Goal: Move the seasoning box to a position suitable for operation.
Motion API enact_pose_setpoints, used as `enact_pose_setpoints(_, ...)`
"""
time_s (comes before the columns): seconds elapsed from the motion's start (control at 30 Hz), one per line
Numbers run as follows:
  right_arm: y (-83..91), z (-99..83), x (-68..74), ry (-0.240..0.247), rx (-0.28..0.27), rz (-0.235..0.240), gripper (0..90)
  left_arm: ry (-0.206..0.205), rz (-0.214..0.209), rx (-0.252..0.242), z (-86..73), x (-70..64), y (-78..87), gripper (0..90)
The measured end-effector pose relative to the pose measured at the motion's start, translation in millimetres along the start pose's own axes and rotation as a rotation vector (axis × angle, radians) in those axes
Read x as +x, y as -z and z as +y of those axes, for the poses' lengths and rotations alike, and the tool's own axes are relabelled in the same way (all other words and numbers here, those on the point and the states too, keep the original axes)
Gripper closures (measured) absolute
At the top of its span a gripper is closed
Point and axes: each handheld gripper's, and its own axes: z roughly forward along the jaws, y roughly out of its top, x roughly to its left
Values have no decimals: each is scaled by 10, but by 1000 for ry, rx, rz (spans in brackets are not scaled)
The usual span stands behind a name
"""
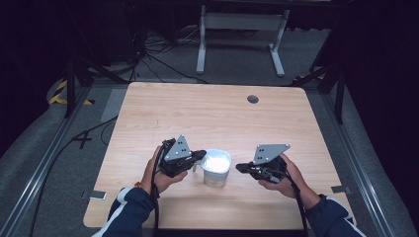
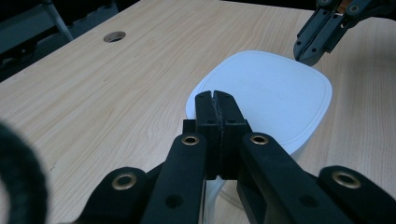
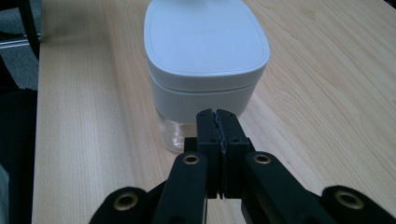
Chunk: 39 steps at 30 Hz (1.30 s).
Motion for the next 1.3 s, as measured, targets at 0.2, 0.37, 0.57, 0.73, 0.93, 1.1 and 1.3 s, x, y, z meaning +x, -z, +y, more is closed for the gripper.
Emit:
enact_pose_setpoints(0.2,-13,24,18,8,-5,4,898,7,-1,-7,-22,11,11,900)
enact_pose_setpoints(0.37,-19,68,34,14,-14,3,898,7,0,-9,-23,10,11,900)
enact_pose_setpoints(0.57,-68,110,70,27,-9,13,899,7,3,-12,-26,10,7,900)
enact_pose_setpoints(0.73,-87,123,84,33,5,19,899,7,0,-13,-28,15,7,900)
enact_pose_setpoints(0.93,-103,141,97,35,2,23,899,16,-2,-14,-32,16,6,900)
enact_pose_setpoints(1.1,-100,163,108,38,-8,22,900,14,4,-13,-34,20,7,900)
enact_pose_setpoints(1.3,-82,220,138,51,-25,18,899,10,32,-7,-45,4,9,900)
